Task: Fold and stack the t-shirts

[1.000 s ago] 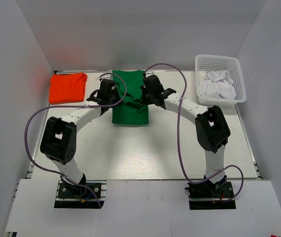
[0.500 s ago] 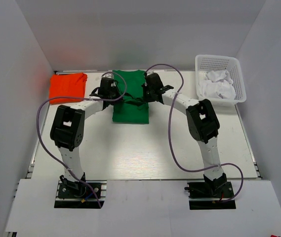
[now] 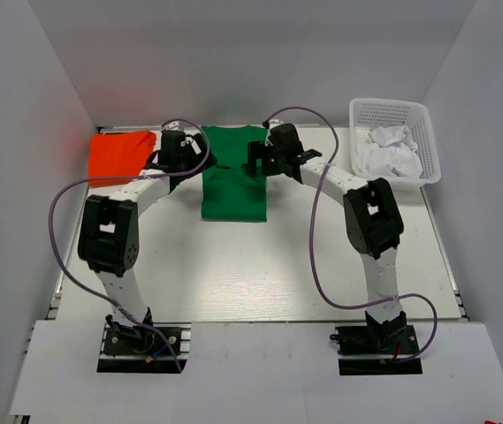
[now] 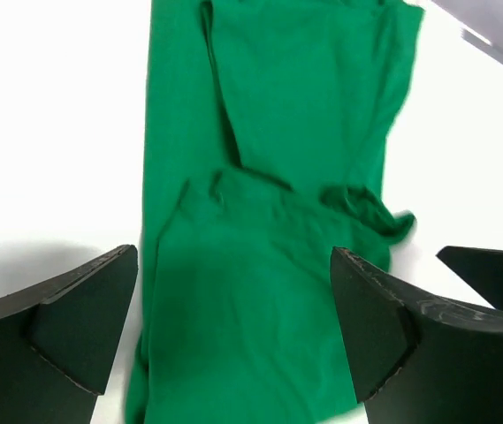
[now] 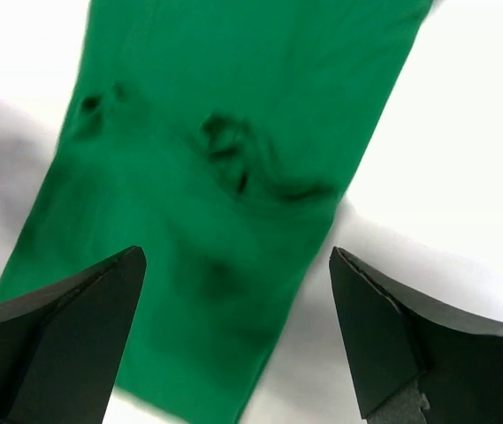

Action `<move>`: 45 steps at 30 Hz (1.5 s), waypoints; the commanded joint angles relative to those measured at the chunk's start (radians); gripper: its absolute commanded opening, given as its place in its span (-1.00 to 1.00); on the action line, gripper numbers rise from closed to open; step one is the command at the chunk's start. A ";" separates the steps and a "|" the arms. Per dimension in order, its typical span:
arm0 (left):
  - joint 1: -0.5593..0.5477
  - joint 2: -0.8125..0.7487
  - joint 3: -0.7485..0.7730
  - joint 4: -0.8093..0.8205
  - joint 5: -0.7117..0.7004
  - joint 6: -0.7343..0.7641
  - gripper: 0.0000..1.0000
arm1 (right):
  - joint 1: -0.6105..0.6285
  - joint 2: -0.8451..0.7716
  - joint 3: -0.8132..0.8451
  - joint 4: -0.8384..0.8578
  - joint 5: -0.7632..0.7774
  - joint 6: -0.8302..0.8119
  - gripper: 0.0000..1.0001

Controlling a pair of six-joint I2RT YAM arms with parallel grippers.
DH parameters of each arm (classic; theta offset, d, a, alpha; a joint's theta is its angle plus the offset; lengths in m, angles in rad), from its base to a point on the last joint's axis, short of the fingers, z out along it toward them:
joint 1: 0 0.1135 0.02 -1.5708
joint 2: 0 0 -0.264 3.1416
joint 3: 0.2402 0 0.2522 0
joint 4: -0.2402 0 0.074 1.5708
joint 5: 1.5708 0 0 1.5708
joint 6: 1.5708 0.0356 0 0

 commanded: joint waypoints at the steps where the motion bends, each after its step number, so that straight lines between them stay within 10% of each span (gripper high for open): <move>1: -0.004 -0.143 -0.071 0.006 0.032 0.012 1.00 | 0.002 -0.138 -0.083 0.074 -0.072 0.006 0.81; 9: -0.027 -0.223 -0.326 -0.031 0.123 0.009 0.97 | 0.010 -0.288 -0.432 0.123 -0.203 0.057 0.81; 16: -0.027 -0.211 -0.403 0.018 0.142 -0.011 0.49 | 0.014 -0.279 -0.534 0.180 -0.253 0.123 0.81; 22: -0.027 -0.142 -0.394 -0.011 0.146 -0.011 -0.25 | 0.016 -0.204 -0.517 0.198 -0.302 0.149 0.50; 30: -0.027 -0.075 -0.400 0.000 0.175 -0.011 -0.73 | 0.022 -0.175 -0.525 0.187 -0.302 0.157 0.04; 32: -0.018 -0.065 -0.391 -0.011 0.187 -0.011 -1.00 | 0.025 -0.169 -0.520 0.183 -0.314 0.154 -0.33; 35: -0.027 -0.093 -0.401 -0.037 0.209 -0.011 -1.00 | 0.025 -0.184 -0.522 0.169 -0.325 0.151 -0.97; 45: -0.094 -0.518 -0.533 -0.242 0.451 0.018 -1.00 | 0.048 -0.561 -0.651 -0.167 -0.377 -0.016 -1.00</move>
